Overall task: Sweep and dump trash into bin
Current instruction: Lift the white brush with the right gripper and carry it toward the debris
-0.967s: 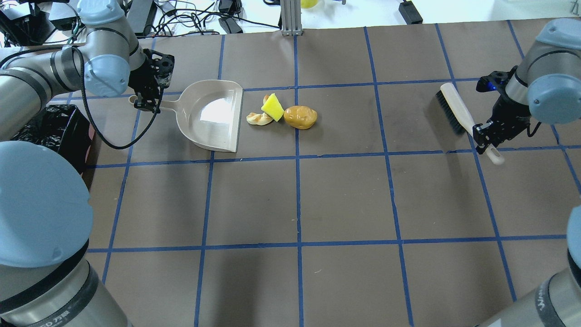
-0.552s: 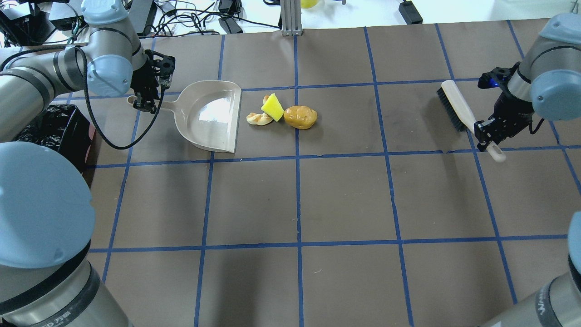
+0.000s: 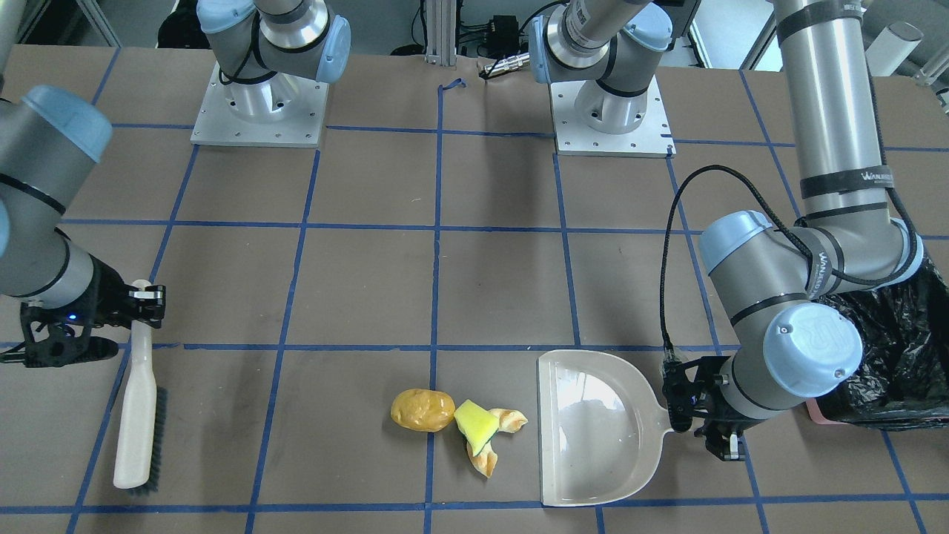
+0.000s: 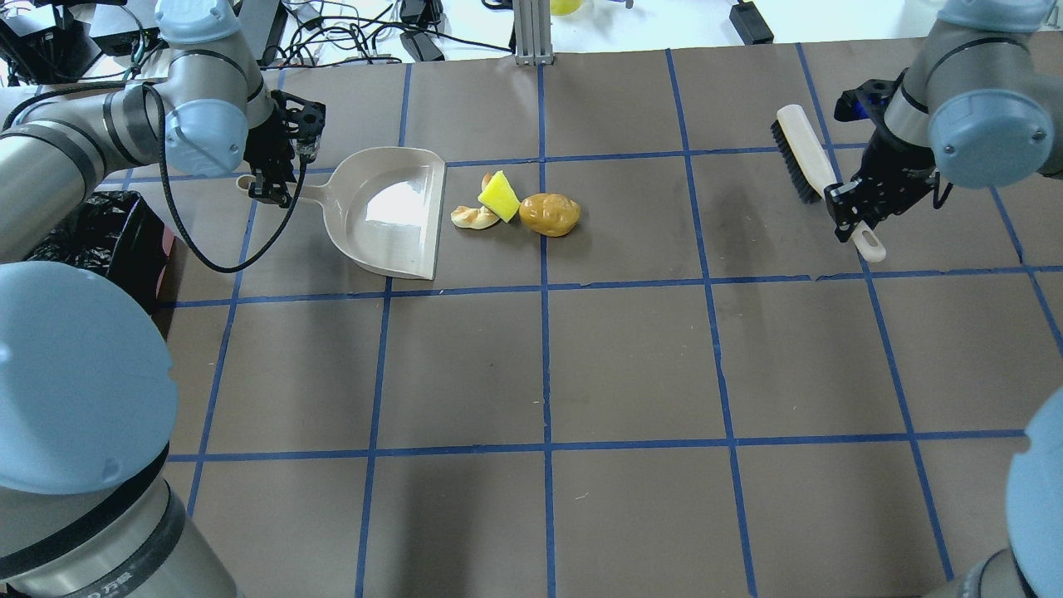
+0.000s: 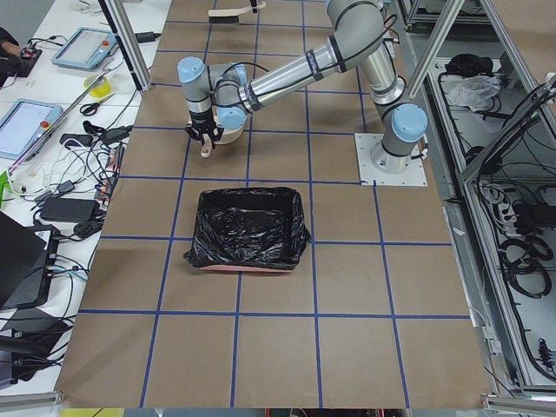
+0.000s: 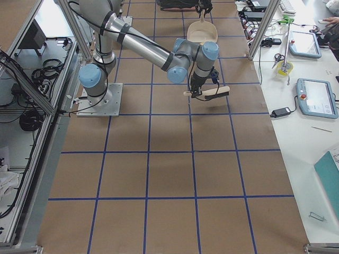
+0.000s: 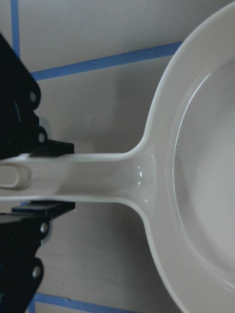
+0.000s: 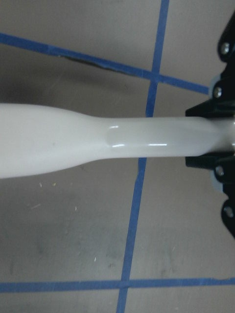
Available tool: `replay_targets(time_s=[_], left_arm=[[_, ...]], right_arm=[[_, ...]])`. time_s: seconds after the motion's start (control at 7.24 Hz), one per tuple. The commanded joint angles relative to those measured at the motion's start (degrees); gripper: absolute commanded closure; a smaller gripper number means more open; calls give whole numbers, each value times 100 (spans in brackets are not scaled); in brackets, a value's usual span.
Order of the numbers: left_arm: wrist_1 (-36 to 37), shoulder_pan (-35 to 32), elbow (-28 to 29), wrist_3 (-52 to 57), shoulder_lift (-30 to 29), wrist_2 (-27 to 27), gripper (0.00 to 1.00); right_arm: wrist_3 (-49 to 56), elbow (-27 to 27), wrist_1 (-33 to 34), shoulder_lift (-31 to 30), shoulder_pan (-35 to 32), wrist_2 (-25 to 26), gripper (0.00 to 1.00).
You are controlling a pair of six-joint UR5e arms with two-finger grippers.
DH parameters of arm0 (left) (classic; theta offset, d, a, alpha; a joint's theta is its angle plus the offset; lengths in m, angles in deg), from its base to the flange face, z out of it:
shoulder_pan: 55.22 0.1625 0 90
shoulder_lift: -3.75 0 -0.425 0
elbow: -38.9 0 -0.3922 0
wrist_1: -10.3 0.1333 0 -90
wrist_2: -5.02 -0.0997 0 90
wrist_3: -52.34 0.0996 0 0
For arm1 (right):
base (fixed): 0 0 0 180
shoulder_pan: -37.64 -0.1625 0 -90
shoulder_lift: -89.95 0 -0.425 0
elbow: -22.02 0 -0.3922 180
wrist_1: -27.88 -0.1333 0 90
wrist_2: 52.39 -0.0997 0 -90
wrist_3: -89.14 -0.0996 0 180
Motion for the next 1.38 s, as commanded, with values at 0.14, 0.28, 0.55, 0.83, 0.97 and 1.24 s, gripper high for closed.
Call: replay_targets(time_s=[0.14,0.28,0.55,0.83,0.97,1.24], left_arm=[[-1,-20,0,-15,-9,-4,100],[-1,-29,0,2,-9,-4,100],[-1,-29,0,-6,0,-4,100],[-1,-29,0,-15,-9,-4,100],[-1,-29,0,-15,-9,-4,100],[-1,-38,-8,-15,-9,-4,100]], right_arm=[[-1829,-29,6,21,-1192,-324,100],[-2409,-64,33,47,-1500,-507,100],[-2923,-82,-2,91,-1897,-833,100],[-3529,-73,24,222,-2345,-921,100],[-3644,-73,15,319,-2425,-930,100],[-3969,-73,24,373,-2592,-930,100]])
